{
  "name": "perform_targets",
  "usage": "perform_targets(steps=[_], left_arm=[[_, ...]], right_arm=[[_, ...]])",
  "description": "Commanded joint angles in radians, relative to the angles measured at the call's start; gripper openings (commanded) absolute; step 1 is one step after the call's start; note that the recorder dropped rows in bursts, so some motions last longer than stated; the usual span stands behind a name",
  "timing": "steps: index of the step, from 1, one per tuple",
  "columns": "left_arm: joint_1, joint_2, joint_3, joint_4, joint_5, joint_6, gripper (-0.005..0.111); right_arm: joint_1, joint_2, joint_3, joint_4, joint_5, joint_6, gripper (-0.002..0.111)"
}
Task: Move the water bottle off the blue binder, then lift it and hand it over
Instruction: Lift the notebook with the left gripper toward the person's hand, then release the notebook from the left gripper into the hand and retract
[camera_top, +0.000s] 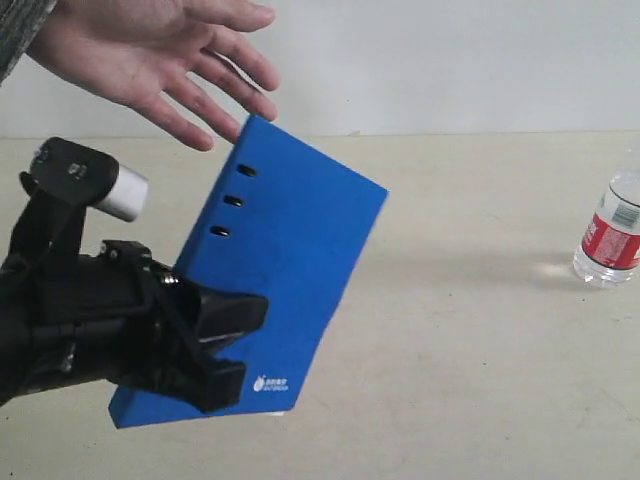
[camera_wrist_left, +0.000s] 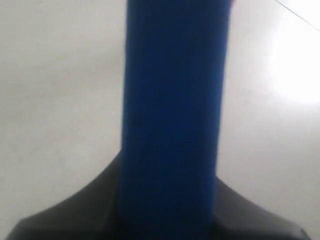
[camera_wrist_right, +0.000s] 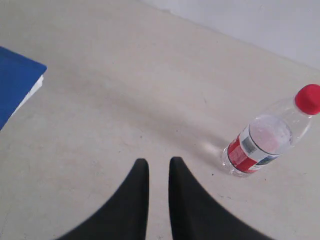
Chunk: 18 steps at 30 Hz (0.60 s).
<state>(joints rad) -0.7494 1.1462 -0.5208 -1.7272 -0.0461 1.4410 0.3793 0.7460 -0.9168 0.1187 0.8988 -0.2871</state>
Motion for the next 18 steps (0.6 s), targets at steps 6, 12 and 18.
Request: perform_targets(steps=[6, 12, 18], left_arm=[[-0.019, -0.023, -0.004, 0.45, -0.233, -0.672, 0.005], [-0.019, -0.023, -0.004, 0.703, -0.358, -1.006, 0.005], [-0.019, -0.029, -0.004, 0.703, -0.426, -1.033, 0.005]], right_arm=[[0.0, -0.1, -0.002, -0.069, 0.047, 0.1, 0.009], [0.0, -0.093, -0.002, -0.073, 0.048, 0.155, 0.009], [0.0, -0.095, -0.002, -0.073, 0.079, 0.164, 0.009]])
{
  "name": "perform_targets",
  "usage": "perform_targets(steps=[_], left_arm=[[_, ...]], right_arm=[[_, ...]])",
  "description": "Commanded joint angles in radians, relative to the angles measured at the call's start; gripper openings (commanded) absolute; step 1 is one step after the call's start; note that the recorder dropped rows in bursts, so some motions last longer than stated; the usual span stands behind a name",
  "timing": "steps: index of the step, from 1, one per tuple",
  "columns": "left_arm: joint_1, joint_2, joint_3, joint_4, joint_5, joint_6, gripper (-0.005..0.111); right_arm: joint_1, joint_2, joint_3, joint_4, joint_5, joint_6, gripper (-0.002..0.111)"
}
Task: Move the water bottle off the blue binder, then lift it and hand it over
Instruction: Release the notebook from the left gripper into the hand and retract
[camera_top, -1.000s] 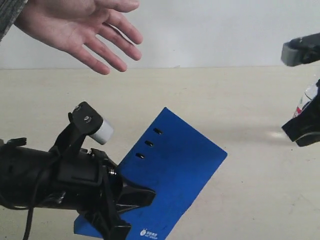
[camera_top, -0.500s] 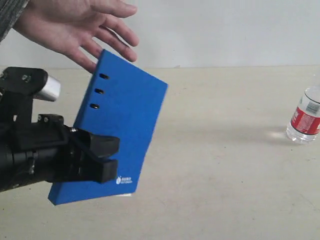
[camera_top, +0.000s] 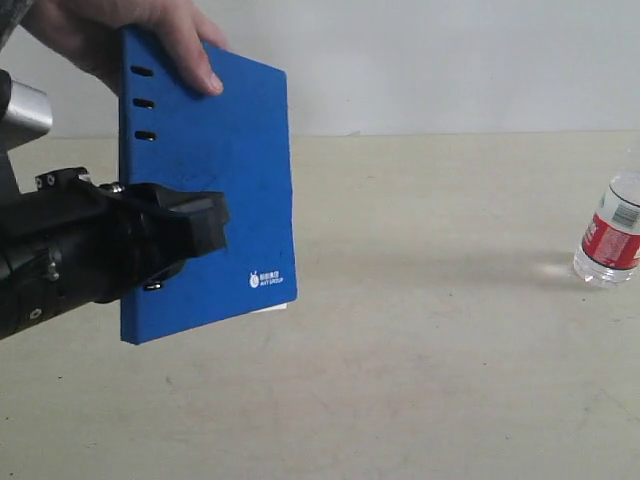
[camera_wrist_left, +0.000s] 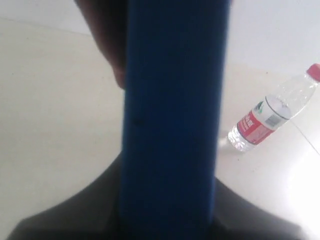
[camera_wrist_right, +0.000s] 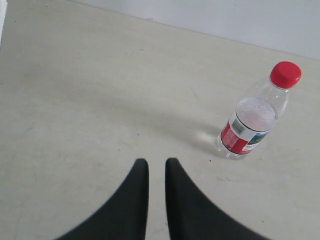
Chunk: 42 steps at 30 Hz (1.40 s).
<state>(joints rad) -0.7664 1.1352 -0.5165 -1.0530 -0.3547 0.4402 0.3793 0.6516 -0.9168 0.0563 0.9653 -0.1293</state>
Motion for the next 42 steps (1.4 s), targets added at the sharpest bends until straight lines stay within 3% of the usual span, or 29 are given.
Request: perform_targets(steps=[1, 8, 10, 16, 20, 24, 27, 31, 33, 36, 39, 42], left_arm=[[-0.002, -0.018, -0.009, 0.029, -0.102, -0.032, 0.005], [-0.002, -0.018, -0.009, 0.116, 0.012, -0.029, 0.009], [-0.002, -0.018, -0.009, 0.136, 0.052, -0.029, 0.018], [-0.002, -0.018, -0.009, 0.151, 0.135, -0.029, 0.06], [-0.002, -0.018, -0.009, 0.151, 0.14, -0.029, 0.069], [-0.002, -0.018, -0.007, 0.192, 0.171, 0.017, 0.065], [-0.002, -0.006, -0.007, 0.269, 0.198, 0.214, 0.045], [0.014, 0.051, -0.007, 0.45, 0.175, 0.589, 0.005], [0.042, 0.096, -0.007, 0.466, 0.132, 0.72, 0.005], [0.136, 0.184, -0.007, 0.407, 0.069, 0.743, 0.005], [0.274, 0.282, -0.007, 0.282, 0.014, 0.737, 0.005], [0.409, 0.327, -0.007, 0.26, -0.067, 0.663, 0.005]], right_arm=[[0.0, -0.001, -0.002, -0.013, 0.012, 0.006, 0.009], [0.0, -0.001, -0.002, -0.015, 0.012, 0.006, 0.009], [0.0, -0.001, -0.002, -0.018, 0.012, 0.006, 0.009], [0.0, -0.001, -0.002, -0.043, 0.012, 0.004, 0.009], [0.0, -0.001, -0.002, -0.046, 0.012, 0.004, 0.009], [0.0, -0.001, -0.002, -0.046, 0.012, 0.004, 0.009], [0.0, -0.001, -0.002, -0.046, 0.012, 0.002, 0.009], [0.0, -0.001, -0.002, -0.048, 0.006, 0.002, 0.009], [0.0, -0.001, -0.002, -0.048, 0.004, 0.002, 0.009], [0.0, -0.001, -0.002, -0.048, 0.004, 0.002, 0.009], [0.0, -0.001, -0.002, -0.048, 0.004, 0.002, 0.009], [0.0, -0.001, -0.002, -0.048, 0.004, 0.002, 0.009]])
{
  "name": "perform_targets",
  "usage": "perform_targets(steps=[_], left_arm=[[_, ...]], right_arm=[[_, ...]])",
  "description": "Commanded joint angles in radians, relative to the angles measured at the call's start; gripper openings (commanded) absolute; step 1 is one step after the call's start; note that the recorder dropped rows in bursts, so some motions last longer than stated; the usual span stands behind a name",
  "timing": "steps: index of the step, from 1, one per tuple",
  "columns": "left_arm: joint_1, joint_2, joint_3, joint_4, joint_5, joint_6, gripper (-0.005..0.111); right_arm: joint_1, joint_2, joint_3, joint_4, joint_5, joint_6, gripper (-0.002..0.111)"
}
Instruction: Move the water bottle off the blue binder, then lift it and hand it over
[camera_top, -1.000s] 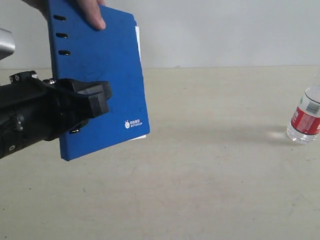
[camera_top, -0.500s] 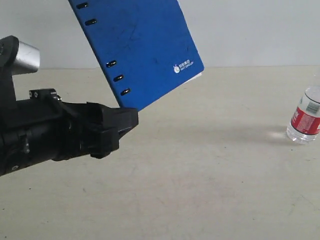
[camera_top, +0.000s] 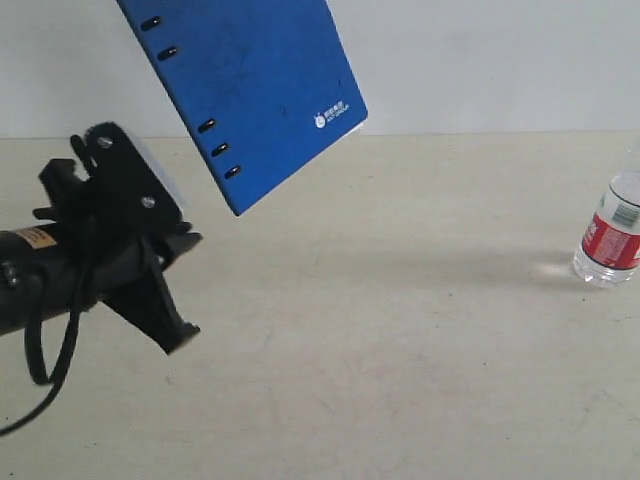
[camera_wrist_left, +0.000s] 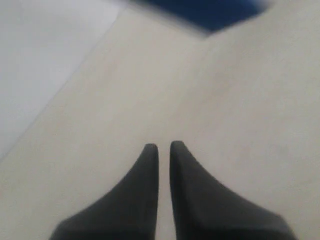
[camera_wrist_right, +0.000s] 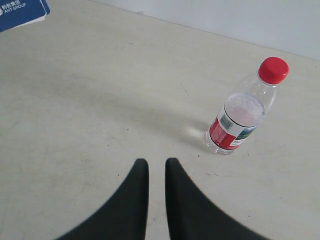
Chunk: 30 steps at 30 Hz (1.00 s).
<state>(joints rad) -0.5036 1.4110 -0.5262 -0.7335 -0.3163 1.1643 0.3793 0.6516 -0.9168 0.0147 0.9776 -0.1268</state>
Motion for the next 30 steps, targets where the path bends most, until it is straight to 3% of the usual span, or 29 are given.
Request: perform_targets(steps=[1, 5, 9, 11, 12, 13, 16, 18, 22, 23, 25, 27, 28, 30], left_arm=[[0.198, 0.051, 0.001, -0.059, -0.112, -0.085, 0.005], [0.359, -0.058, 0.012, -0.07, -0.054, -0.118, 0.005], [0.426, -0.339, 0.032, -0.058, 0.037, -0.081, 0.005], [0.456, -0.555, 0.032, -0.058, 0.275, 0.002, 0.005], [0.477, -0.677, 0.032, -0.058, 0.504, -0.001, 0.005], [0.486, -0.739, 0.033, -0.058, 0.61, -0.026, 0.005], [0.497, -0.9, 0.055, -0.06, 0.753, -0.246, 0.005], [0.497, -1.029, 0.128, -0.063, 0.692, -0.604, 0.005], [0.497, -1.059, 0.35, -0.063, 0.425, -0.775, 0.005], [0.497, -1.048, 0.445, -0.063, 0.257, -0.848, 0.005], [0.497, -1.023, 0.526, -0.066, -0.015, -0.819, 0.005], [0.499, -0.993, 0.526, -0.159, 0.037, -0.623, 0.005], [0.499, -0.988, 0.526, -0.157, 0.073, -0.604, 0.005], [0.499, -0.967, 0.526, -0.131, 0.274, -0.511, 0.005]], right_arm=[[0.0, -0.001, -0.002, -0.006, -0.008, -0.001, 0.009], [0.0, -0.001, -0.002, -0.029, -0.008, -0.004, 0.009], [0.0, -0.001, -0.002, -0.033, -0.008, -0.02, 0.009], [0.0, -0.001, -0.002, -0.032, -0.008, -0.03, 0.009], [0.0, -0.001, -0.002, -0.032, -0.008, -0.036, 0.009], [0.0, -0.001, -0.002, -0.032, -0.008, -0.038, 0.009], [0.0, -0.001, -0.002, -0.032, -0.008, -0.038, 0.009], [0.0, -0.001, -0.002, -0.03, -0.008, -0.039, 0.009], [0.0, -0.001, -0.002, -0.026, -0.008, -0.039, 0.009], [0.0, -0.001, -0.002, -0.025, -0.008, -0.039, 0.009], [0.0, -0.001, -0.002, -0.026, -0.005, -0.039, 0.009], [0.0, -0.001, -0.002, -0.023, 0.003, -0.039, 0.009], [0.0, -0.001, -0.002, -0.015, 0.017, -0.044, 0.009], [0.002, -0.001, -0.002, -0.007, 0.06, -0.122, 0.009]])
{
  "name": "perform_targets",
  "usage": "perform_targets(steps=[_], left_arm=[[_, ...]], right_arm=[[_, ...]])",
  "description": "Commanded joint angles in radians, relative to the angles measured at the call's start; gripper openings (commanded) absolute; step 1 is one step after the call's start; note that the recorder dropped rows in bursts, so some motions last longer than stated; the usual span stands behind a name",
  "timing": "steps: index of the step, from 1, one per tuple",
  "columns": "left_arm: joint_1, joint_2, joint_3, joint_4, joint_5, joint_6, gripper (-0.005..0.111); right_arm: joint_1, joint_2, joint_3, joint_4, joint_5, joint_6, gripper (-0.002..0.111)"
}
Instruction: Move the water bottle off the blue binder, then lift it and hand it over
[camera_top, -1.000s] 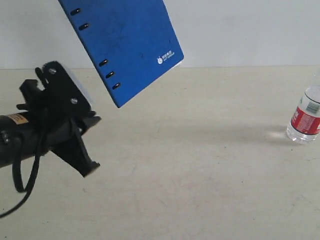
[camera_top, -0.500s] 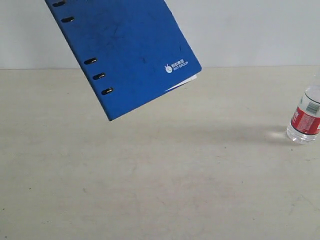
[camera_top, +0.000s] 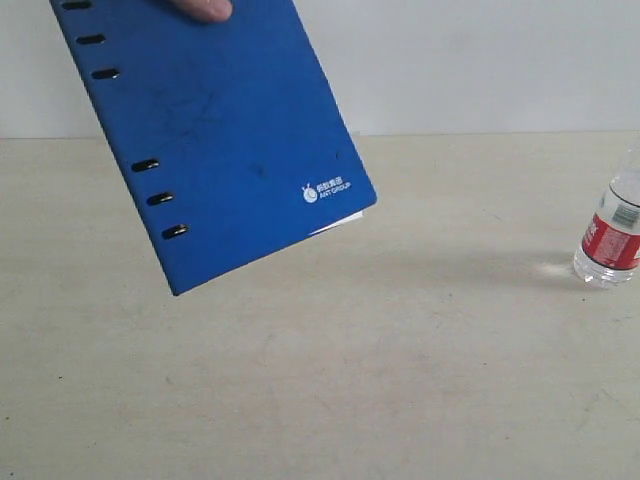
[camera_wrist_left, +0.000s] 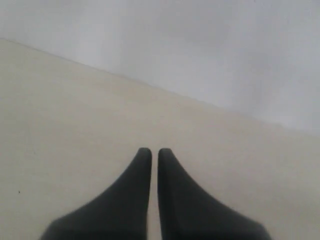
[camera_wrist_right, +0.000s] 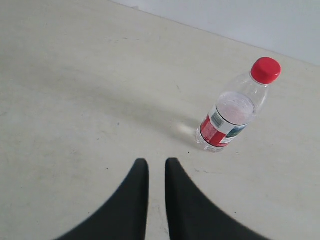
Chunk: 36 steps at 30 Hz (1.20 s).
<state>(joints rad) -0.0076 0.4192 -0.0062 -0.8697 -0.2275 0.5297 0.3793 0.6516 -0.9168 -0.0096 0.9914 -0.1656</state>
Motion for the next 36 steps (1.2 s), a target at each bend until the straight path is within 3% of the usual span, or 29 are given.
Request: perform_targets(steps=[1, 8, 12, 22, 29, 36], left_arm=[[0.003, 0.031, 0.006, 0.014, 0.227, 0.153, 0.005], [0.003, 0.035, 0.006, -0.013, 0.204, 0.13, 0.005], [0.003, 0.035, 0.006, -0.064, 0.3, -0.026, 0.005], [0.003, 0.035, 0.006, -0.047, 0.348, -0.03, 0.005], [0.055, -0.419, 0.006, -0.047, 0.374, -0.025, 0.005], [0.057, -0.419, 0.006, -0.051, 0.251, -0.025, 0.005]], right_arm=[[0.002, -0.001, -0.002, 0.031, 0.049, -0.103, 0.009], [0.002, -0.001, -0.002, 0.094, 0.044, -0.111, 0.009], [0.002, -0.001, -0.002, 0.101, 0.044, -0.111, 0.009], [0.002, -0.001, -0.002, 0.101, 0.044, -0.117, 0.009], [0.002, -0.015, -0.002, 0.101, 0.017, -0.129, 0.009], [0.002, -0.024, -0.002, 0.096, 0.031, -0.129, 0.009]])
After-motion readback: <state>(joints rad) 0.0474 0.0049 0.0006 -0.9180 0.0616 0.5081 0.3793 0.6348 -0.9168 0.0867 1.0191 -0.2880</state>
